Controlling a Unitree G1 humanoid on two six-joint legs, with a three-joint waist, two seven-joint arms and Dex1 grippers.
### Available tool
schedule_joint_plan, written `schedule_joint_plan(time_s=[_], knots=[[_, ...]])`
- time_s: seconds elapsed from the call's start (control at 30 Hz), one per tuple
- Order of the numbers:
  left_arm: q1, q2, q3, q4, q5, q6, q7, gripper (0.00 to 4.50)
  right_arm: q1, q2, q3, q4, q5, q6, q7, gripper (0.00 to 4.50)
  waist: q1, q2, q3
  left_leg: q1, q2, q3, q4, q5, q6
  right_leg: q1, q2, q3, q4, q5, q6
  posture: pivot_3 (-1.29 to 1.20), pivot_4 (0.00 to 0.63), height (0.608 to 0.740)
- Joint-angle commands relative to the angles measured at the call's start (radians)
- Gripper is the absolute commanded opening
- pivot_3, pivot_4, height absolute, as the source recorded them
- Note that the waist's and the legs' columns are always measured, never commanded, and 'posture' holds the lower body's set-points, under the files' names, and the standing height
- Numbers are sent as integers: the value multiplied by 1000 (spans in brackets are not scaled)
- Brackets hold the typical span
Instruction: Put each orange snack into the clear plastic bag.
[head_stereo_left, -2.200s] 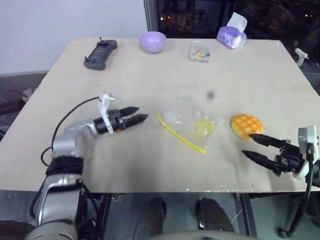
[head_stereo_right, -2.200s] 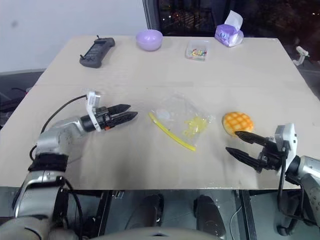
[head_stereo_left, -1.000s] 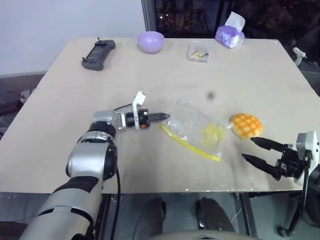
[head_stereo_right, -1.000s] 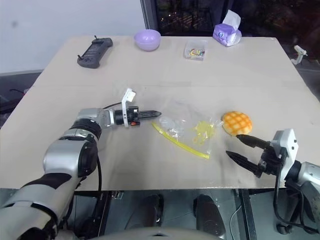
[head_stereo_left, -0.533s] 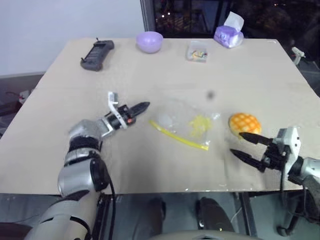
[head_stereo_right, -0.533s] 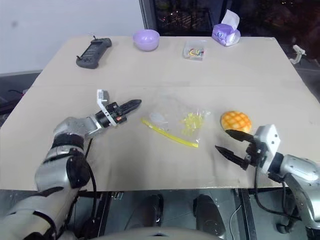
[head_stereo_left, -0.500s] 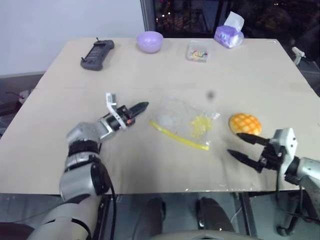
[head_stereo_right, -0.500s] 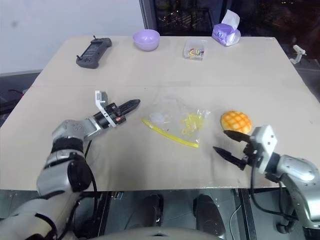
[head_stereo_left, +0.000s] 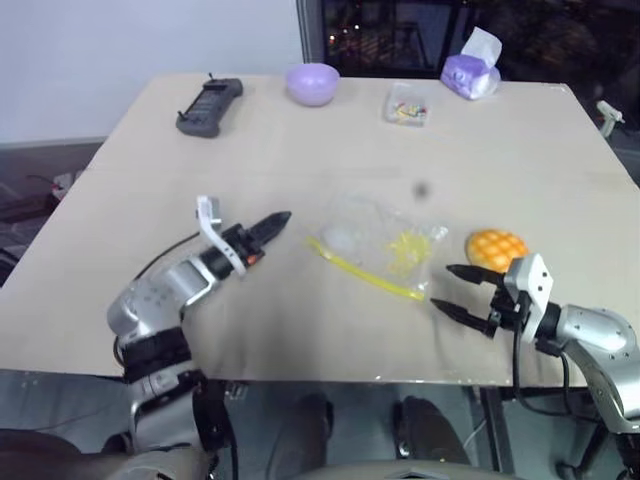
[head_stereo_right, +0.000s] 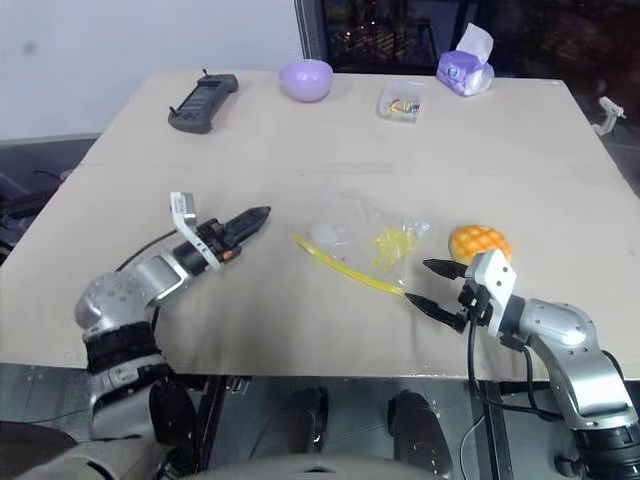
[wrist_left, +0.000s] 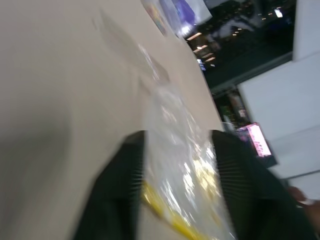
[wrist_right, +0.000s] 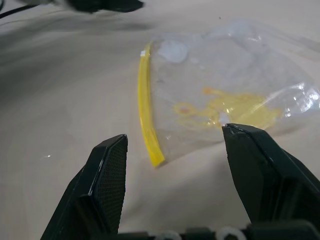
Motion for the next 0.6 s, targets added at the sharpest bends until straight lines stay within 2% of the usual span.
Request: schedule_joint_plan(time_s=[0.03,0.2,0.4,0.6], knots=[[-79,51,-84,159,32,-61,-111,3437,24,-8,-51,-34,12,-37,-5,3288,-3,0,0,0,0,0,0,0,0,0,0,0,0,0,0,0,150,740],[-220,99,-245,436,123,-124,-312,3437,59,-13,-106,-83,51,-33,-14,3288,-5,0,0,-1,-1,1,-1,0,0,-1,0,1,-2,0,0,0,150,740],[-370,93,-454,694,295,-255,-560,3437,107,-19,-161,-130,58,-20,-43,3288,-9,0,0,-1,0,1,-1,0,0,-1,0,0,-2,0,0,0,150,740],[-476,81,-543,875,421,-325,-707,3437,157,-17,-198,-183,62,-7,-81,3288,-9,0,0,-2,0,1,-1,0,0,-1,1,0,-2,0,0,0,150,740]])
